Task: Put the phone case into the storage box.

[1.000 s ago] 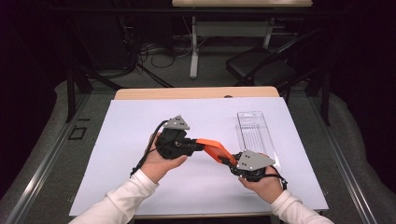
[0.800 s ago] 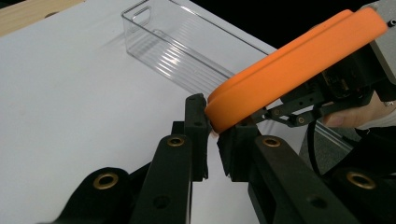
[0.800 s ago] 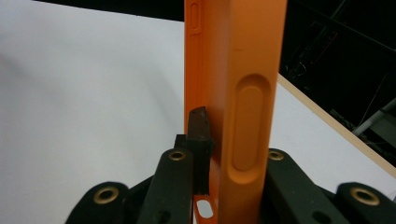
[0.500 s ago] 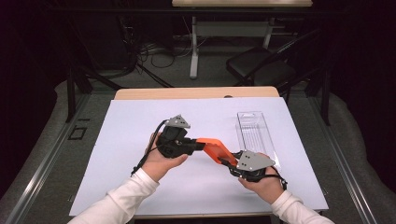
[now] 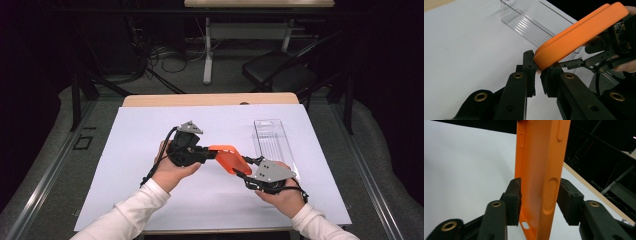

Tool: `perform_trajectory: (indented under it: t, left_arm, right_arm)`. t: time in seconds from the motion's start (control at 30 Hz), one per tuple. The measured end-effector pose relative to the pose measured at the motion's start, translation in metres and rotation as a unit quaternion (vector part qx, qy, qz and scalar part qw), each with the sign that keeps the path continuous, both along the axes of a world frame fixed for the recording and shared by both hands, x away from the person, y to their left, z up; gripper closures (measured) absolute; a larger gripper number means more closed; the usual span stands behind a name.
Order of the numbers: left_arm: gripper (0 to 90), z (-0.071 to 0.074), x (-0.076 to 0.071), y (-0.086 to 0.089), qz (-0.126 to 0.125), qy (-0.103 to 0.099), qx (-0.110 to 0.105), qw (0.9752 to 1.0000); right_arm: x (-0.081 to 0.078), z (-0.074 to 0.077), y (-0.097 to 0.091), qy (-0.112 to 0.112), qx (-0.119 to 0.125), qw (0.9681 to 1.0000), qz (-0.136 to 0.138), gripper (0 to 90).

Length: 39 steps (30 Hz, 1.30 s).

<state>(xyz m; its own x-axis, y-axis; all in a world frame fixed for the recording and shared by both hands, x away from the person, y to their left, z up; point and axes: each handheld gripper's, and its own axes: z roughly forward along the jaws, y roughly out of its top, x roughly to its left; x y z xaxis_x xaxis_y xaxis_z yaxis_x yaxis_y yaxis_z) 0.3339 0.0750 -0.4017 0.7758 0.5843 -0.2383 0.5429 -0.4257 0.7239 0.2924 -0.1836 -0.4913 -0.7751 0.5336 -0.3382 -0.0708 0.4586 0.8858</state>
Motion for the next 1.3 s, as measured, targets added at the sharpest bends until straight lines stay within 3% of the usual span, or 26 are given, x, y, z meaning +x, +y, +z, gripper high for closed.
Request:
perform_trajectory:
  t: [0.73,1.07,1.3]
  left_arm:
    - [82.3,0.005,0.006,0.001,0.024,0.002,0.028,0.9993]
    - [82.3,0.003,0.009,0.0,0.038,-0.001,0.042,0.9984]
    - [82.4,0.003,0.01,0.0,0.048,-0.006,0.057,0.9972]
  right_arm:
    - [0.001,0.013,-0.002,-0.014,0.002,0.9998,-0.015,49.4]
    - [0.004,0.012,0.0,0.001,-0.004,0.9998,-0.02,45.6]
    - [0.006,0.015,0.0,0.001,-0.006,0.9995,-0.032,42.4]
